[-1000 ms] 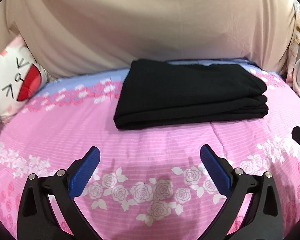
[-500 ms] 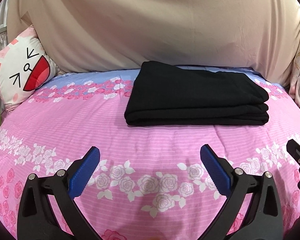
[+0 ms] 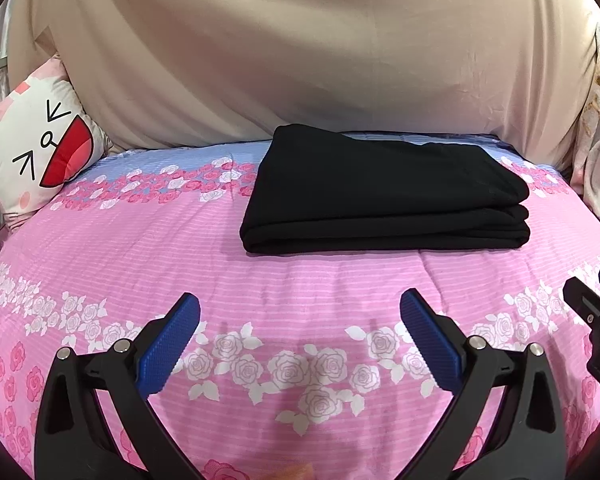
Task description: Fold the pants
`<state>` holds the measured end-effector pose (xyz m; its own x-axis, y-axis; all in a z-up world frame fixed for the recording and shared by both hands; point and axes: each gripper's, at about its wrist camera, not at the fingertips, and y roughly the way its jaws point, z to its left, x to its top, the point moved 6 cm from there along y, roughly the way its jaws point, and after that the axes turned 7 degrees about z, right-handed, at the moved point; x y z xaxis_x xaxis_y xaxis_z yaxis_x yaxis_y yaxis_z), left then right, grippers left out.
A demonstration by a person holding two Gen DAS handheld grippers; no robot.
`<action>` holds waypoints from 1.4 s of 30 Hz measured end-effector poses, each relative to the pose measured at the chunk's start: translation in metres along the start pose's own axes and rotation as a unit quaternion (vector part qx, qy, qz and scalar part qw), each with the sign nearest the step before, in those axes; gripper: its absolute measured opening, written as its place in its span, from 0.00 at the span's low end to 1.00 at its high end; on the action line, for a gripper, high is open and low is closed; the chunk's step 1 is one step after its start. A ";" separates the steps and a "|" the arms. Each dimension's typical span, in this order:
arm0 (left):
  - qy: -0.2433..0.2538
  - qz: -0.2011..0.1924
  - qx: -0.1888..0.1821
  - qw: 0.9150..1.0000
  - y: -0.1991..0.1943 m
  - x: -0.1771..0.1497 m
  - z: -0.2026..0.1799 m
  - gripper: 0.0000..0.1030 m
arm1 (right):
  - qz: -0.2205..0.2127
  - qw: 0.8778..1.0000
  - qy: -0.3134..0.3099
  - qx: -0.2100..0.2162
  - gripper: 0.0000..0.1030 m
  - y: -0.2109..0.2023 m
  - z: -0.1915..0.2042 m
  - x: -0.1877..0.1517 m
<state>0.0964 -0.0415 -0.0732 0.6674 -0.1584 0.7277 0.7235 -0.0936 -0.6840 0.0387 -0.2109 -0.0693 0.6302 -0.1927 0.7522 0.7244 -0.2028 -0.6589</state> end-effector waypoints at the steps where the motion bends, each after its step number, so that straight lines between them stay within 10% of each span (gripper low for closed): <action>1: 0.002 -0.002 0.002 1.000 -0.001 0.000 -0.001 0.95 | 0.000 1.000 0.000 -0.001 0.73 -0.001 0.000 0.000; 42: 0.017 -0.012 0.016 1.000 -0.006 0.002 -0.006 0.95 | -0.001 1.000 0.001 -0.007 0.74 0.000 -0.001 -0.001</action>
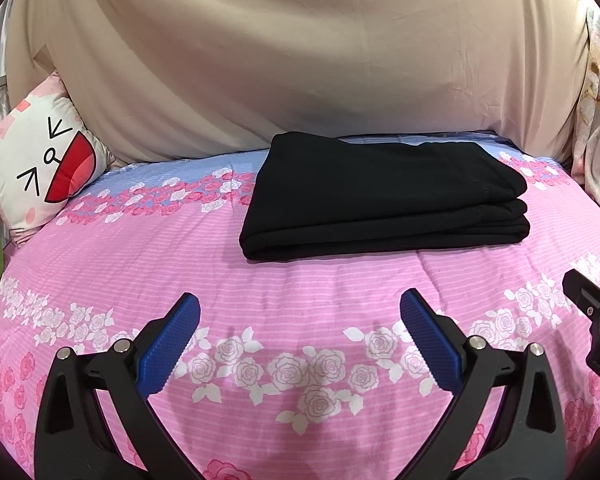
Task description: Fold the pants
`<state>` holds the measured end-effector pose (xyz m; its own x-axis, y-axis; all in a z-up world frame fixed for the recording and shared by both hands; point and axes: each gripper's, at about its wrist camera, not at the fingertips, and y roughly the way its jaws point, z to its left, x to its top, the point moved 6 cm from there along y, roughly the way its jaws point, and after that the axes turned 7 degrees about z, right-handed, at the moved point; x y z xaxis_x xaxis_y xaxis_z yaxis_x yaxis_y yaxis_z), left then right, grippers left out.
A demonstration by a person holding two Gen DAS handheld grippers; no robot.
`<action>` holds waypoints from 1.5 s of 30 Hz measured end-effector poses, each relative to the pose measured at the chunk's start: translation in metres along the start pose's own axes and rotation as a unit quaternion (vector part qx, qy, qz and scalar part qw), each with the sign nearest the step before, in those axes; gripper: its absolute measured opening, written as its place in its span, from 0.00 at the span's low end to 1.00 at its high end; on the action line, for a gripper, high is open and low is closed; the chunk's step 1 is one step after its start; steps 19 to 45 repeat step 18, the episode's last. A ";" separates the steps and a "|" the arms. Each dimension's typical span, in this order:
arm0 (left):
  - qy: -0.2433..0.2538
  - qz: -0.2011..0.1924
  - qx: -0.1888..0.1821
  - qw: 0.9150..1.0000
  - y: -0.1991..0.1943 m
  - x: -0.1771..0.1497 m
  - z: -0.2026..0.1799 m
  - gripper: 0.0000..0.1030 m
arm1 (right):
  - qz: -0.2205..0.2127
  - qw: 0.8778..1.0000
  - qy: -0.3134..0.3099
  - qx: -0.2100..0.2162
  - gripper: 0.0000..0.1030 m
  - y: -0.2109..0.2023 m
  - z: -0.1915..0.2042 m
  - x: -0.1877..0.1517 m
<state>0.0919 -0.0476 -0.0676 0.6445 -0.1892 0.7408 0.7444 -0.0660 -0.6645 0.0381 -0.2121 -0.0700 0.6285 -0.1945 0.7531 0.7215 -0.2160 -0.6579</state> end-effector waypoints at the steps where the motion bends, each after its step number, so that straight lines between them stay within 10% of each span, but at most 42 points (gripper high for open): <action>1: 0.002 -0.001 -0.002 1.000 0.000 0.000 -0.001 0.95 | 0.000 1.000 -0.001 0.000 0.74 0.000 0.000 0.000; 45: 0.009 -0.004 -0.005 1.000 0.001 0.000 -0.005 0.95 | -0.002 1.000 0.000 -0.004 0.79 -0.001 -0.003 -0.002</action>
